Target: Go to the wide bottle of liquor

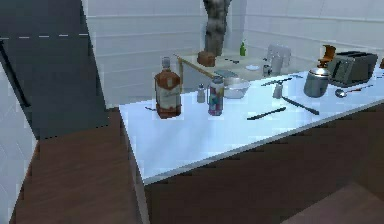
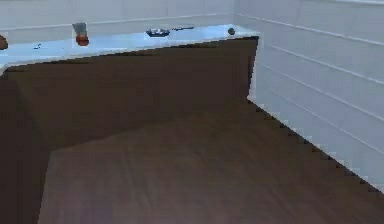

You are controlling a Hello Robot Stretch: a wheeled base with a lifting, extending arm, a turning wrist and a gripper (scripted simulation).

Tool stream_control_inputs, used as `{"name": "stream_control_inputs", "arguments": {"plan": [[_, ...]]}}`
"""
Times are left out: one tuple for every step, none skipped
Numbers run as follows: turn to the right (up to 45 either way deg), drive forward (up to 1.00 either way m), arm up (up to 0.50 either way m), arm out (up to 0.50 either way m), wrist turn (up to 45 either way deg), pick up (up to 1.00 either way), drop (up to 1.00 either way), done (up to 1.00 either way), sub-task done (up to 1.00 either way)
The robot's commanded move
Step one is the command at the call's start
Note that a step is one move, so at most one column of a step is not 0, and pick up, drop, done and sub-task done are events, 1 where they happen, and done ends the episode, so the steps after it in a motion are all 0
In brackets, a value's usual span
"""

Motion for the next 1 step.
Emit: {"name": "stream_control_inputs", "arguments": {"plan": [[0.0, 0.0, 0.0, 0.0, 0.0, 0.0, 0.0, 1.0, 0.0]]}}
